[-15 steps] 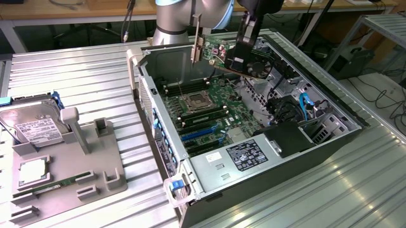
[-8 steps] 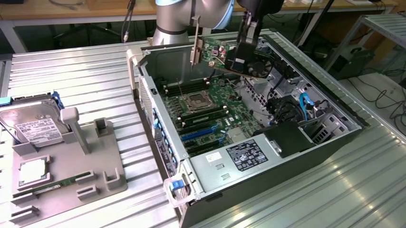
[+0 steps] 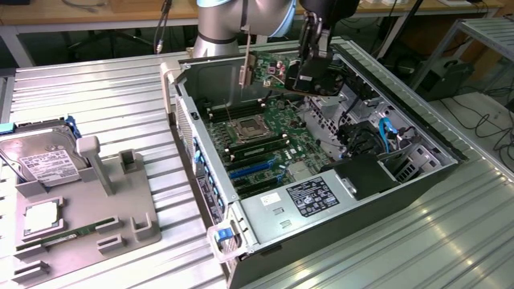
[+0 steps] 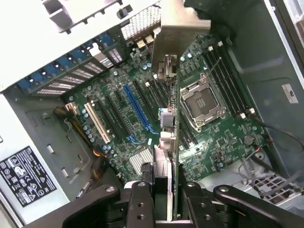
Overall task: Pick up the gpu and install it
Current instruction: 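Insert the gpu into the slot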
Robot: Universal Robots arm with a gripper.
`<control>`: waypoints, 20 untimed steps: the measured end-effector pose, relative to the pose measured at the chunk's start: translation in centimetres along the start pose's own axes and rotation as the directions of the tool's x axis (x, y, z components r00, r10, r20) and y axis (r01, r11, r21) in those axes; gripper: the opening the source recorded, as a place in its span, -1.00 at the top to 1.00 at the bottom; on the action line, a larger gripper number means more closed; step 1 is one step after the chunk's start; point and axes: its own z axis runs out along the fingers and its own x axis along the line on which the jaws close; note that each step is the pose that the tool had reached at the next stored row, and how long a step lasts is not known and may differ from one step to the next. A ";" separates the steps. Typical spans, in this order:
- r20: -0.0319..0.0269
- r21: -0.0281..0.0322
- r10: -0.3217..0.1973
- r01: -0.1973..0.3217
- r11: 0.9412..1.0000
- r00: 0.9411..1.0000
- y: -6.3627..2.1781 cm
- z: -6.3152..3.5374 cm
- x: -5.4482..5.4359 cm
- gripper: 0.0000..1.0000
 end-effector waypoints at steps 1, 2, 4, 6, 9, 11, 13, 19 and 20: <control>0.000 0.000 -0.020 0.020 1.000 1.000 0.00 0.01 0.0 0.44; 0.000 -0.001 -0.038 0.038 0.999 0.999 0.00 0.02 0.0 0.44; 0.001 -0.001 -0.076 0.076 0.997 0.997 0.00 0.05 0.0 0.44; 0.002 -0.002 -0.113 0.113 0.994 0.994 0.00 0.07 0.0 0.44; 0.002 -0.002 -0.167 0.167 0.986 0.986 0.00 0.10 0.0 0.44; 0.003 -0.003 -0.203 0.203 0.979 0.979 0.00 0.13 0.0 0.44; 0.004 -0.003 -0.243 0.243 0.970 0.970 0.00 0.16 0.0 0.44; 0.005 -0.004 -0.348 0.348 0.937 0.937 0.01 0.25 0.0 0.44; 0.005 -0.004 -0.353 0.353 0.936 0.936 0.01 0.31 0.0 0.44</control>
